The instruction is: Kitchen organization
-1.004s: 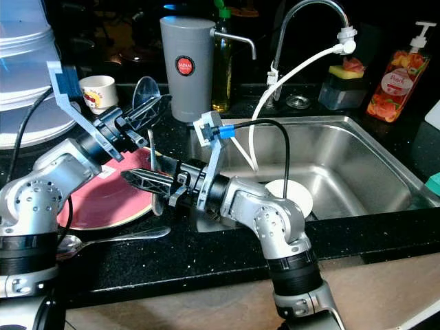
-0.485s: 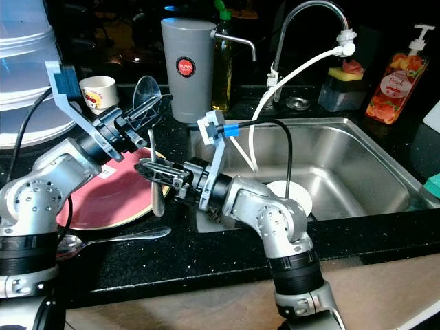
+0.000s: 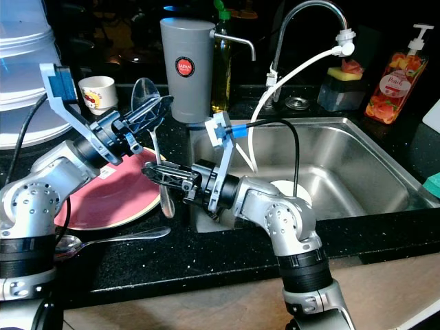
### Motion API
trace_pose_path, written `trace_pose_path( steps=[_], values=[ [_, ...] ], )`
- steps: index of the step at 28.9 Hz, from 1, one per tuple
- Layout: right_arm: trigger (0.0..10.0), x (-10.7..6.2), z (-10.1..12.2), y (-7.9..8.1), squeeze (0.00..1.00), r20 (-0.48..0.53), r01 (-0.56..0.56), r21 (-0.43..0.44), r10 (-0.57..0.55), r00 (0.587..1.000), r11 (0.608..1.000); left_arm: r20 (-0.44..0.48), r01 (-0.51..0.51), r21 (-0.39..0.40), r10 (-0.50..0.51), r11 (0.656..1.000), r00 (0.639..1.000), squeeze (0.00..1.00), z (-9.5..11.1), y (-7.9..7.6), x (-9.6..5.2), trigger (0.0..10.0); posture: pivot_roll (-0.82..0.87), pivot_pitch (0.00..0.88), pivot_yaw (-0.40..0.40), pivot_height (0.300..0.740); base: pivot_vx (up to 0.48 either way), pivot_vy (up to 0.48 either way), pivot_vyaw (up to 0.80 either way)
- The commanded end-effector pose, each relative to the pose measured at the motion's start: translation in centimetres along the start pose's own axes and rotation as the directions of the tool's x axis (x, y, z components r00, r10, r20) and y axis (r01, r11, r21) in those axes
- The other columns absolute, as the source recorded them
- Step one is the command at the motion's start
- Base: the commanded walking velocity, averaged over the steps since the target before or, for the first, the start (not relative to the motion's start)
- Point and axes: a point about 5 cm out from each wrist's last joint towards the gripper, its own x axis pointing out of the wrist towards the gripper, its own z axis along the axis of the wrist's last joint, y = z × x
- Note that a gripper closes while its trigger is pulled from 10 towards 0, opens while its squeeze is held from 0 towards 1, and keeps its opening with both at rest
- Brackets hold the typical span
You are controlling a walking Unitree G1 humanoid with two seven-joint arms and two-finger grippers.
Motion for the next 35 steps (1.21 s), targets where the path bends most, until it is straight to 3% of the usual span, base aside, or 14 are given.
trace_pose_path(
  steps=[1, 4, 5, 6, 9, 14, 16, 20, 24, 26, 31, 32, 34, 35],
  values=[
    [0.0, -0.4, 1.0, -0.3, 0.0, 0.046, 0.03, -0.036, -0.028, 0.999, 0.999, 0.03, -0.132, 0.023, 0.132, 0.991, 0.991, 1.0, 0.4, 1.6, -0.5, 10.0, 0.07, 0.016, -0.032, 0.74, 0.0, 0.0, 0.0],
    [0.0, -0.5, 1.6, -1.4, 0.0, 0.081, 0.112, -0.046, -0.108, 0.991, 0.993, 0.054, -0.217, 0.05, 0.214, 0.975, 0.975, 1.0, 0.8, 2.4, -0.7, 10.0, 0.07, 0.016, -0.032, 0.74, 0.0, 0.0, 0.0],
    [0.0, -0.7, 1.9, -2.0, 0.0, 0.103, 0.168, -0.055, -0.162, 0.981, 0.984, 0.079, -0.266, 0.058, 0.262, 0.962, 0.962, 0.71, 1.0, 2.9, -0.9, 10.0, 0.07, 0.016, -0.032, 0.74, 0.0, 0.0, 0.0],
    [0.0, -0.7, 2.0, -2.3, 0.0, 0.113, 0.187, -0.052, -0.18, 0.977, 0.981, 0.091, -0.281, 0.051, 0.276, 0.958, 0.957, 0.0, 1.1, 3.0, -1.1, 10.0, 0.07, 0.016, -0.032, 0.74, 0.0, 0.0, 0.0],
    [0.0, -0.9, 2.2, -3.0, 0.0, 0.14, 0.235, -0.048, -0.227, 0.964, 0.971, 0.086, -0.287, 0.072, 0.28, 0.955, 0.956, 0.0, 1.1, 3.0, -1.3, 10.0, 0.07, 0.013, -0.029, 0.74, 0.0, 0.0, 0.0],
    [0.0, -1.4, 2.5, -4.8, 0.0, 0.18, 0.372, -0.06, -0.356, 0.917, 0.926, -0.034, -0.194, 0.175, 0.203, 0.965, 0.979, 0.0, -0.3, 1.8, -1.3, 10.0, 0.08, 0.009, -0.023, 0.74, 0.0, 0.0, 0.0],
    [0.0, -2.1, 2.5, -6.2, 0.0, 0.198, 0.485, -0.093, -0.461, 0.865, 0.87, -0.09, -0.14, 0.221, 0.163, 0.965, 0.982, 0.0, -1.1, 1.0, -1.0, 10.0, 0.08, 0.009, -0.023, 0.74, 0.0, 0.0, 0.0],
    [0.0, -3.5, 2.1, -8.2, 0.0, 0.215, 0.631, -0.19, -0.596, 0.774, 0.752, -0.141, -0.14, 0.284, 0.186, 0.948, 0.972, 0.0, -2.1, 0.8, -1.0, 10.0, 0.08, 0.014, -0.032, 0.74, 0.0, 0.0, 0.0],
    [0.0, -3.9, 1.9, -8.8, 0.0, 0.223, 0.666, -0.223, -0.628, 0.746, 0.712, -0.171, -0.144, 0.329, 0.209, 0.933, 0.963, 0.0, -2.6, 0.9, -0.9, 10.0, 0.08, 0.018, -0.032, 0.74, 0.0, 0.0, 0.0],
    [0.0, -4.3, 1.3, -9.6, 0.0, 0.228, 0.698, -0.273, -0.66, 0.716, 0.662, -0.265, -0.096, 0.436, 0.23, 0.895, 0.937, 0.0, -4.3, 0.6, -0.5, 10.0, 0.08, 0.018, -0.032, 0.74, 0.0, 0.0, 0.0],
    [0.0, -4.5, 0.3, -10.1, 0.0, 0.205, 0.707, -0.361, -0.688, 0.697, 0.608, -0.31, -0.038, 0.473, 0.207, 0.88, 0.928, 0.0, -5.5, -0.3, 0.1, 10.0, 0.08, 0.021, -0.031, 0.74, 0.0, 0.0, 0.0],
    [1.4, -4.6, 0.1, -10.4, 0.0, 0.212, 0.715, -0.372, -0.696, 0.686, 0.591, -0.325, -0.012, 0.489, 0.195, 0.872, 0.925, 0.0, -5.8, -0.7, 0.3, 10.0, 0.08, 0.025, -0.033, 0.74, 0.0, 0.0, 0.0],
    [1.4, -4.6, 0.1, -10.4, 0.0, 0.212, 0.715, -0.372, -0.696, 0.686, 0.591, -0.325, -0.012, 0.489, 0.195, 0.872, 0.925, 0.0, -5.8, -0.7, 0.3, 10.0, 0.08, 0.025, -0.033, 0.74, 0.0, 0.0, 0.0],
    [2.2, -4.7, 0.0, -10.5, 0.0, 0.213, 0.719, -0.377, -0.701, 0.681, 0.584, -0.329, -0.005, 0.487, 0.189, 0.873, 0.925, 0.0, -5.8, -0.8, 0.3, 10.0, 0.08, 0.025, -0.033, 0.74, 0.0, 0.0, 0.0]
  ],
)
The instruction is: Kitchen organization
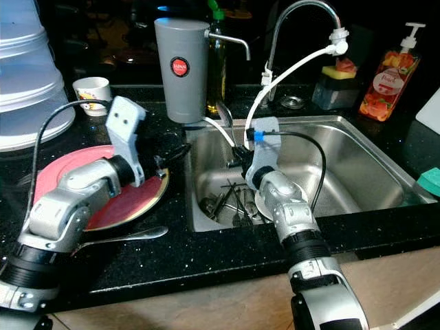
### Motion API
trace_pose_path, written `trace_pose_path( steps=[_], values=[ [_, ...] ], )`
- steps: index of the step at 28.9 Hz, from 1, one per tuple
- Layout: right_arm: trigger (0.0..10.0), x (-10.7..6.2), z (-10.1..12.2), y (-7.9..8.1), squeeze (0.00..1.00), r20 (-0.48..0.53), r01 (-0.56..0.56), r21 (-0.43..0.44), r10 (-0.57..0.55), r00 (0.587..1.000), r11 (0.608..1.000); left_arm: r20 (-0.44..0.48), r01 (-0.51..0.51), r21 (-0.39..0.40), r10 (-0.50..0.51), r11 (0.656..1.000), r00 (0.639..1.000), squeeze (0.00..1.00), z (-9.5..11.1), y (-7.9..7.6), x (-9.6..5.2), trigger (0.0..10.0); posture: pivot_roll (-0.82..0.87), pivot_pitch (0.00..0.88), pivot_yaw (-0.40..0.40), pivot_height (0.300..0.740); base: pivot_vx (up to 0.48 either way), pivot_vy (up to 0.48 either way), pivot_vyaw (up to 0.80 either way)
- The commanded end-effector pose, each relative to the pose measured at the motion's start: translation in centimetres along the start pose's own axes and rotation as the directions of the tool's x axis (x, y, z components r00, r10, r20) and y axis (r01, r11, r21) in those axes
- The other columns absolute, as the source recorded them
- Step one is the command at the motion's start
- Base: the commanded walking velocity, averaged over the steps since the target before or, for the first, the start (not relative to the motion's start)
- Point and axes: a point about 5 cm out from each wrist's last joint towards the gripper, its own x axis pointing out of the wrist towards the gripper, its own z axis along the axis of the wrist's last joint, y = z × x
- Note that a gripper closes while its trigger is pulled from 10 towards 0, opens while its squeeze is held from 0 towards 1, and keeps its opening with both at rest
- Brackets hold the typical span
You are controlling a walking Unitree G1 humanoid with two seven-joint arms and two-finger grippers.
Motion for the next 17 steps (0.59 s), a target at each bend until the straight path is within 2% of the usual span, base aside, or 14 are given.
trace_pose_path(
  steps=[1, 2, 5, 6, 7, 8, 10, 11, 17],
  values=[
    [2.2, 0.2, 0.3, 0.0, 0.0, 0.012, 0.003, -0.023, -0.003, 1.0, 1.0, 0.001, 0.02, 0.019, -0.02, 1.0, 1.0, 0.0, 0.0, -0.5, 0.1, 10.0, 0.08, 0.025, -0.033, 0.74, 0.0, 0.0, 0.0],
    [3.3, 0.2, 0.1, -0.1, 0.0, 0.011, 0.01, -0.031, -0.01, 1.0, 0.999, 0.0, 0.028, 0.017, -0.028, 0.999, 1.0, 0.0, 0.0, -0.6, 0.1, 10.0, 0.08, 0.025, -0.032, 0.74, 0.0, 0.0, 0.0],
    [4.9, 0.2, -0.6, -0.3, 0.0, 0.004, 0.026, -0.071, -0.026, 1.0, 0.997, -0.028, 0.086, 0.029, -0.085, 0.996, 0.996, 0.0, -0.4, -1.6, 0.4, 10.0, 0.07, 0.021, -0.022, 0.74, 0.0, 0.0, 0.0],
    [7.1, 0.3, -0.7, -0.3, 0.0, 0.0, 0.029, -0.084, -0.029, 1.0, 0.996, -0.042, 0.109, 0.036, -0.108, 0.993, 0.993, 0.0, -0.5, -1.9, 0.5, 10.0, 0.07, 0.017, -0.019, 0.74, 0.0, 0.0, 0.0],
    [7.1, 0.3, -0.8, -0.3, 0.0, -0.002, 0.03, -0.091, -0.03, 1.0, 0.995, -0.05, 0.123, 0.04, -0.121, 0.992, 0.991, 0.0, -0.6, -2.1, 0.5, 10.0, 0.07, 0.017, -0.019, 0.74, 0.0, 0.0, 0.0],
    [8.3, 0.3, -0.9, -0.3, 0.0, -0.005, 0.03, -0.096, -0.031, 1.0, 0.995, -0.061, 0.14, 0.045, -0.137, 0.989, 0.989, 0.0, -0.7, -2.3, 0.5, 10.0, 0.07, 0.014, -0.016, 0.74, 0.0, 0.0, 0.0],
    [8.3, 0.3, -1.0, -0.3, 0.0, -0.005, 0.031, -0.1, -0.031, 0.999, 0.995, -0.069, 0.151, 0.049, -0.148, 0.987, 0.987, 0.0, -0.8, -2.4, 0.6, 10.0, 0.07, 0.014, -0.016, 0.74, 0.0, 0.0, 0.0],
    [10.0, 0.3, -1.1, -0.3, 0.0, -0.008, 0.032, -0.101, -0.033, 0.999, 0.994, -0.092, 0.172, 0.066, -0.166, 0.983, 0.982, 0.0, -1.0, -2.6, 0.5, 10.0, 0.07, 0.005, -0.013, 0.74, 0.0, 0.0, 0.0],
    [10.0, 0.0, -2.1, -0.4, 0.0, -0.052, 0.026, -0.113, -0.032, 0.998, 0.993, -0.172, 0.231, 0.105, -0.211, 0.967, 0.962, 0.0, -1.7, -2.9, 0.1, 10.0, 0.08, 0.011, -0.02, 0.74, 0.0, 0.0, 0.0]
  ],
)
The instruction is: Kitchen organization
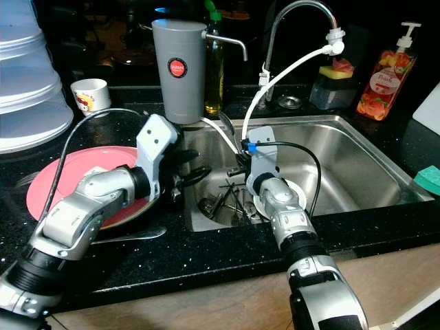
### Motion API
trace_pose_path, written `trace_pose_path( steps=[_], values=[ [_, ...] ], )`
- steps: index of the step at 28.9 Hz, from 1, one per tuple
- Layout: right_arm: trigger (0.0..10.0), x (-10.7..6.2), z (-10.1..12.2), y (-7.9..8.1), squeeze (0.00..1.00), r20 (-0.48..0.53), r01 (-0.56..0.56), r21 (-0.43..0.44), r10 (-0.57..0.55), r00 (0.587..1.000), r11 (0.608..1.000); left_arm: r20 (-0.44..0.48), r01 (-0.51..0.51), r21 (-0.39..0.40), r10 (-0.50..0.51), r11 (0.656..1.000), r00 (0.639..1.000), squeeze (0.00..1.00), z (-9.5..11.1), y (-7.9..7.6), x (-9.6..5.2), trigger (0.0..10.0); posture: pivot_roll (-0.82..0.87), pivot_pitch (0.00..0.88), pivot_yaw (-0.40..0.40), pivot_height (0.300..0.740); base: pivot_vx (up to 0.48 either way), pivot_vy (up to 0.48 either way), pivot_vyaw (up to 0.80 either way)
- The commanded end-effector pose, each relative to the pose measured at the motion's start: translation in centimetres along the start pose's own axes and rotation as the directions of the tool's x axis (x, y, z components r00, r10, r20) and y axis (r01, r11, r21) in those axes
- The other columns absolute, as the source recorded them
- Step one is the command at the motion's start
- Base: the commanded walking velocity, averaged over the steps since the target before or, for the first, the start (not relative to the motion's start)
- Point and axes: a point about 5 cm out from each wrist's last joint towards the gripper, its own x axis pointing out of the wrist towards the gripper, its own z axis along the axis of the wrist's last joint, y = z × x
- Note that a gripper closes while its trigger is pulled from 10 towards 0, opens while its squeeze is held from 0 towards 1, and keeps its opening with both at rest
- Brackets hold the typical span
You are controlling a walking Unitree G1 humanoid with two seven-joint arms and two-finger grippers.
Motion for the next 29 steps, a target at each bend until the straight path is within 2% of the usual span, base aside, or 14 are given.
trace_pose_path(
  steps=[1, 8, 9, 10, 11, 12, 16, 17, 18, 23, 26, 27, 28, 29],
  values=[
    [10.0, -0.1, -0.8, 0.0, 0.0, -0.036, -0.01, -0.008, 0.01, 0.999, 1.0, -0.052, 0.03, 0.025, -0.029, 0.999, 0.998, 0.0, -0.7, -0.5, -0.3, 10.0, 0.08, 0.01, -0.024, 0.74, 0.0, 0.0, 0.0],
    [10.0, -0.3, -2.1, 0.6, 0.01, -0.095, -0.053, 0.004, 0.053, 0.994, 0.999, -0.092, 0.088, 0.033, -0.084, 0.996, 0.992, 0.0, -1.1, -1.2, -0.7, 10.0, 0.08, 0.01, -0.028, 0.74, 0.0, 0.0, 0.0],
    [10.0, -0.3, -2.2, 0.6, 0.11, -0.1, -0.056, 0.011, 0.057, 0.993, 0.998, -0.092, 0.087, 0.033, -0.084, 0.996, 0.992, 0.0, -1.1, -1.1, -0.7, 10.0, 0.08, 0.01, -0.028, 0.74, 0.0, 0.0, 0.0],
    [10.0, -0.3, -2.2, 0.6, 0.67, -0.105, -0.059, 0.016, 0.061, 0.993, 0.998, -0.09, 0.086, 0.031, -0.083, 0.996, 0.993, 0.0, -1.0, -1.1, -0.7, 10.0, 0.08, 0.012, -0.03, 0.74, 0.0, 0.0, 0.0],
    [10.0, -0.3, -2.2, 0.6, 0.67, -0.105, -0.059, 0.016, 0.061, 0.993, 0.998, -0.09, 0.086, 0.031, -0.083, 0.996, 0.993, 0.0, -1.0, -1.1, -0.7, 10.0, 0.08, 0.012, -0.03, 0.74, 0.0, 0.0, 0.0],
    [10.0, -0.3, -2.3, 0.6, 1.0, -0.109, -0.058, 0.02, 0.06, 0.992, 0.998, -0.084, 0.078, 0.027, -0.075, 0.997, 0.994, 0.0, -0.9, -1.1, -0.7, 10.0, 0.08, 0.015, -0.032, 0.74, 0.0, 0.0, 0.0],
    [10.0, -0.3, -2.3, 0.4, 1.0, -0.113, -0.039, 0.001, 0.039, 0.993, 0.999, -0.066, -0.003, 0.0, 0.003, 1.0, 0.998, 0.0, -0.7, -0.2, -0.9, 10.0, 0.07, 0.023, -0.037, 0.74, 0.0, 0.0, 0.0],
    [10.0, -0.2, -2.2, 0.4, 0.68, -0.11, -0.034, 0.002, 0.034, 0.993, 0.999, -0.062, -0.032, -0.003, 0.031, 0.999, 0.998, 0.0, -0.7, 0.1, -1.0, 10.0, 0.07, 0.026, -0.032, 0.74, 0.0, 0.0, 0.0],
    [10.0, -0.2, -2.0, 0.3, 0.0, -0.097, -0.022, 0.009, 0.023, 0.995, 1.0, -0.057, -0.083, -0.004, 0.082, 0.997, 0.995, 0.0, -0.6, 0.7, -1.2, 10.0, 0.07, 0.027, -0.031, 0.74, 0.0, 0.0, 0.0],
    [10.0, 0.0, -1.1, 0.1, 0.0, -0.046, -0.004, 0.049, 0.007, 0.999, 0.999, -0.024, -0.236, -0.02, 0.236, 0.971, 0.971, 0.0, 0.0, 2.7, -1.9, 10.0, 0.08, 0.029, -0.028, 0.74, 0.0, 0.0, 0.0],
    [10.0, 0.1, 0.0, 0.2, 0.0, 0.017, -0.022, 0.074, 0.021, 1.0, 0.997, 0.029, -0.41, -0.08, 0.414, 0.908, 0.91, 0.02, 0.8, 4.9, -3.0, 10.0, 0.08, 0.028, -0.026, 0.74, 0.0, 0.0, 0.0],
    [10.0, 0.1, 0.0, 0.2, 0.0, 0.017, -0.022, 0.074, 0.021, 1.0, 0.997, 0.029, -0.41, -0.08, 0.414, 0.908, 0.91, 0.02, 0.8, 4.9, -3.0, 10.0, 0.08, 0.028, -0.026, 0.74, 0.0, 0.0, 0.0],
    [10.0, 0.2, 0.3, 0.3, 0.0, 0.038, -0.033, 0.082, 0.03, 0.999, 0.996, 0.043, -0.474, -0.117, 0.482, 0.873, 0.875, 0.02, 1.0, 5.8, -3.6, 10.0, 0.08, 0.029, -0.025, 0.74, 0.0, 0.0, 0.0],
    [10.0, 0.2, 0.3, 0.3, 0.0, 0.038, -0.033, 0.082, 0.03, 0.999, 0.996, 0.043, -0.474, -0.117, 0.482, 0.873, 0.875, 0.02, 1.0, 5.8, -3.6, 10.0, 0.08, 0.029, -0.025, 0.74, 0.0, 0.0, 0.0]
  ],
)
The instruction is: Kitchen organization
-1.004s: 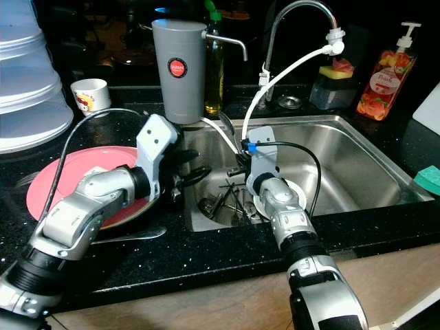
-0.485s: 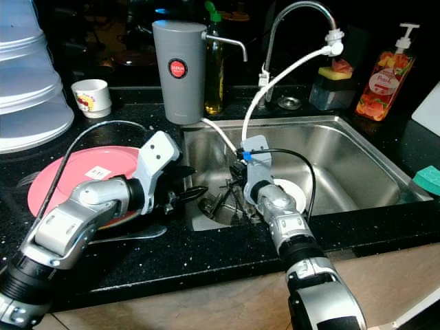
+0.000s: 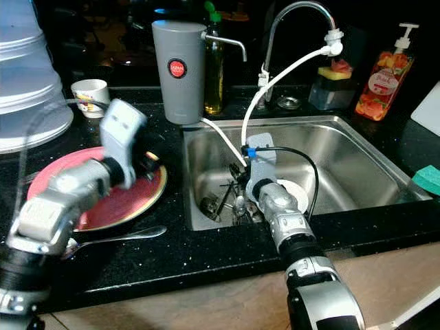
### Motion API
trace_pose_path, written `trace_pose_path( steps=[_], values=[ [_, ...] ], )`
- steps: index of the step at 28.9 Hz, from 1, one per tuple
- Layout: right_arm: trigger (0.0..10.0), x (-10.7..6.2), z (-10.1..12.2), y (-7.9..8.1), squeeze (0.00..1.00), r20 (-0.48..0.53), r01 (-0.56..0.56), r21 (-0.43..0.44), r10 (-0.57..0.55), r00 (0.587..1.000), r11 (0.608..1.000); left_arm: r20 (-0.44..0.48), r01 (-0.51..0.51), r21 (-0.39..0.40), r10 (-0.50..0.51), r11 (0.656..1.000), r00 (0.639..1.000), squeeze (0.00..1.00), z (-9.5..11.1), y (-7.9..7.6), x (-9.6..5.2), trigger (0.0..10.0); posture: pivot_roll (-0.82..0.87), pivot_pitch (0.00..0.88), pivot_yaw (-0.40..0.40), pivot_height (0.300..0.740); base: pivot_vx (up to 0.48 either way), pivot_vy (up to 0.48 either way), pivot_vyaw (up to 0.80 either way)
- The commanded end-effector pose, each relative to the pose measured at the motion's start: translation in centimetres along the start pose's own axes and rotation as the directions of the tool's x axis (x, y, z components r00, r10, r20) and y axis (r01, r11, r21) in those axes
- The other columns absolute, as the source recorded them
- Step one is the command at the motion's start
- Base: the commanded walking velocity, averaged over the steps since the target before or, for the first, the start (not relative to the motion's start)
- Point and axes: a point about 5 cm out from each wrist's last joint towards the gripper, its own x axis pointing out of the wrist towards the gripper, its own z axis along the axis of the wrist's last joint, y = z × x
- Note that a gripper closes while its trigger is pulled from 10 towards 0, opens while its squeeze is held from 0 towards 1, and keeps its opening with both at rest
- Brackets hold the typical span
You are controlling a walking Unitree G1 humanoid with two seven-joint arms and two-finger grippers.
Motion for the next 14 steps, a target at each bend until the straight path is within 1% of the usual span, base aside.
trace_pose_path(
  steps=[1, 2, 3, 4, 6, 7, 8, 9, 10, 11, 12, 13, 14],
  values=[
    [10.0, 0.2, 1.1, 0.1, 0.0, 0.052, -0.018, 0.021, 0.017, 0.999, 1.0, 0.001, -0.082, -0.047, 0.083, 0.995, 0.997, 1.0, -0.1, 1.2, -0.2, 10.0, 0.08, 0.031, -0.024, 0.74, 0.0, 0.0, 0.0],
    [10.0, 0.2, 1.4, 0.5, 0.0, 0.069, -0.049, 0.036, 0.046, 0.997, 0.998, -0.018, -0.171, -0.072, 0.17, 0.983, 0.985, 1.0, -0.3, 2.7, -0.8, 10.0, 0.08, 0.031, -0.024, 0.74, 0.0, 0.0, 0.0],
    [10.0, 0.2, 1.4, 0.5, 0.0, 0.069, -0.049, 0.036, 0.046, 0.997, 0.998, -0.018, -0.171, -0.072, 0.17, 0.983, 0.985, 1.0, -0.3, 2.7, -0.8, 10.0, 0.08, 0.031, -0.024, 0.74, 0.0, 0.0, 0.0],
    [10.0, 0.3, 1.7, 0.8, 0.0, 0.08, -0.071, 0.045, 0.067, 0.995, 0.996, -0.034, -0.231, -0.085, 0.229, 0.969, 0.973, 1.0, -0.4, 3.7, -1.3, 10.0, 0.08, 0.031, -0.024, 0.74, 0.0, 0.0, 0.0],
    [10.0, 0.4, 2.1, 2.3, 0.0, 0.086, -0.188, 0.069, 0.182, 0.98, 0.98, -0.11, -0.374, -0.18, 0.36, 0.91, 0.927, 1.0, -1.6, 6.3, -2.9, 10.0, 0.08, 0.033, -0.025, 0.74, 0.0, 0.0, 0.0],
    [10.0, 0.4, 2.2, 2.8, 0.0, 0.088, -0.227, 0.077, 0.22, 0.972, 0.971, -0.136, -0.41, -0.209, 0.389, 0.888, 0.911, 1.0, -2.0, 6.9, -3.4, 10.0, 0.08, 0.033, -0.025, 0.74, 0.0, 0.0, 0.0],
    [10.0, 0.3, 2.4, 3.4, 0.0, 0.089, -0.27, 0.073, 0.263, 0.961, 0.96, -0.165, -0.46, -0.234, 0.431, 0.857, 0.887, 1.0, -2.5, 7.8, -4.1, 10.0, 0.08, 0.033, -0.025, 0.74, 0.0, 0.0, 0.0],
    [10.0, 0.3, 2.4, 3.4, 0.0, 0.089, -0.27, 0.073, 0.263, 0.961, 0.96, -0.165, -0.46, -0.234, 0.431, 0.857, 0.887, 1.0, -2.5, 7.8, -4.1, 10.0, 0.08, 0.033, -0.025, 0.74, 0.0, 0.0, 0.0],
    [10.0, 0.3, 2.5, 3.8, 0.0, 0.09, -0.298, 0.067, 0.292, 0.952, 0.952, -0.187, -0.505, -0.252, 0.47, 0.825, 0.862, 1.0, -2.8, 8.4, -4.6, 10.0, 0.08, 0.033, -0.025, 0.74, 0.0, 0.0, 0.0],
    [10.0, 0.3, 2.7, 4.1, 0.0, 0.091, -0.322, 0.063, 0.316, 0.944, 0.945, -0.207, -0.564, -0.307, 0.525, 0.766, 0.826, 1.0, -3.3, 9.3, -5.3, 10.0, 0.09, 0.038, -0.027, 0.74, 0.0, 0.0, 0.0],
    [10.0, 0.3, 2.7, 4.1, 0.0, 0.091, -0.322, 0.063, 0.316, 0.944, 0.945, -0.207, -0.564, -0.307, 0.525, 0.766, 0.826, 1.0, -3.3, 9.3, -5.3, 10.0, 0.09, 0.038, -0.027, 0.74, 0.0, 0.0, 0.0],
    [10.0, 0.3, 2.8, 4.3, 0.0, 0.093, -0.338, 0.061, 0.332, 0.939, 0.939, -0.225, -0.603, -0.347, 0.561, 0.718, 0.797, 1.0, -3.6, 9.8, -5.8, 10.0, 0.09, 0.038, -0.027, 0.74, 0.0, 0.0, 0.0],
    [10.0, 0.3, 2.9, 4.4, 0.0, 0.094, -0.345, 0.059, 0.339, 0.936, 0.937, -0.253, -0.625, -0.382, 0.574, 0.681, 0.779, 1.0, -4.1, 9.9, -6.2, 10.0, 0.09, 0.038, -0.029, 0.74, 0.0, 0.0, 0.0]
  ],
)
